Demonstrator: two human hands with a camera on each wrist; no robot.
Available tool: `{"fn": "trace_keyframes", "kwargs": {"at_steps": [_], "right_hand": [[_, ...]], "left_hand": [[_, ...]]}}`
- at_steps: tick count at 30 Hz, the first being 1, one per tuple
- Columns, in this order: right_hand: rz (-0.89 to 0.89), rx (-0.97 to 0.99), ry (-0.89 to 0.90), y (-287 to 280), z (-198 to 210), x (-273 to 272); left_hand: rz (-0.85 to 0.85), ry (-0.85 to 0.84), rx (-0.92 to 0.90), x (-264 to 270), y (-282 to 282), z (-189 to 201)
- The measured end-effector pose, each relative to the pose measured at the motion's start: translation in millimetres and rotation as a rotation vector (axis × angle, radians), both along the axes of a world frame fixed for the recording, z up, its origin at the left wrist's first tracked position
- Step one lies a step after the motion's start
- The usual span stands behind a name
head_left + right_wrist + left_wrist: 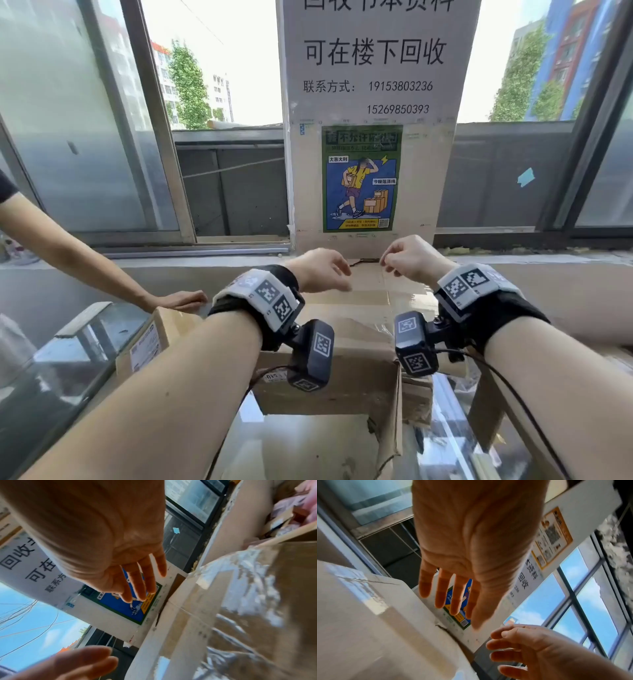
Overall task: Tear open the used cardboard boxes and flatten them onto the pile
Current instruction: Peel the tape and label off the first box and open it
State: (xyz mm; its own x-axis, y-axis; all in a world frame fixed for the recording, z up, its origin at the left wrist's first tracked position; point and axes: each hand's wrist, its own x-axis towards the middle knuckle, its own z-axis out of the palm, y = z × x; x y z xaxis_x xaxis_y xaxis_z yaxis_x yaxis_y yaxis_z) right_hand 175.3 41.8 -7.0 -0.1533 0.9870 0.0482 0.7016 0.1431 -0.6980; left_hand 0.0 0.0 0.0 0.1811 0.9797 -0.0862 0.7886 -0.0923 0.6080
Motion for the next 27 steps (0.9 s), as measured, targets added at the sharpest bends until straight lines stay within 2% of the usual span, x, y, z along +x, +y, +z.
{"fn": "trace_keyframes", "kwargs": {"at_steps": [4, 7, 9, 12, 14, 17, 21, 24, 27], "right_hand": [[-0.156, -0.102, -0.147, -6, -41, 23], [-0.283, -0.201, -0.305, -12, -71, 39], [-0.365, -0.252, -0.294, -13, -83, 50], [-0.415, -0.297, -0.131, -14, -89, 61], [-0.414, -0.261, -0.048, -20, -85, 63], [-0.367, -0.240, 0.074, -37, -63, 60], [-0.252, -0.285, 0.192, -59, -33, 57], [-0.217, -0.253, 0.157, -74, -16, 54], [-0.196, -0.115, 0.021, -84, 3, 48]], "left_hand": [[-0.193, 0.329, -0.151, 10, -5, -40], [-0.265, 0.524, -0.080, 20, -6, -66], [-0.289, 0.583, 0.033, 28, -13, -75], [-0.381, 0.577, 0.146, 48, -23, -83], [-0.449, 0.582, 0.232, 61, -25, -88], [-0.542, 0.550, 0.405, 68, -27, -95], [-0.567, 0.520, 0.547, 62, -25, -93], [-0.621, 0.509, 0.602, 61, -21, -92], [-0.536, 0.363, 0.600, 57, -11, -87]]}}
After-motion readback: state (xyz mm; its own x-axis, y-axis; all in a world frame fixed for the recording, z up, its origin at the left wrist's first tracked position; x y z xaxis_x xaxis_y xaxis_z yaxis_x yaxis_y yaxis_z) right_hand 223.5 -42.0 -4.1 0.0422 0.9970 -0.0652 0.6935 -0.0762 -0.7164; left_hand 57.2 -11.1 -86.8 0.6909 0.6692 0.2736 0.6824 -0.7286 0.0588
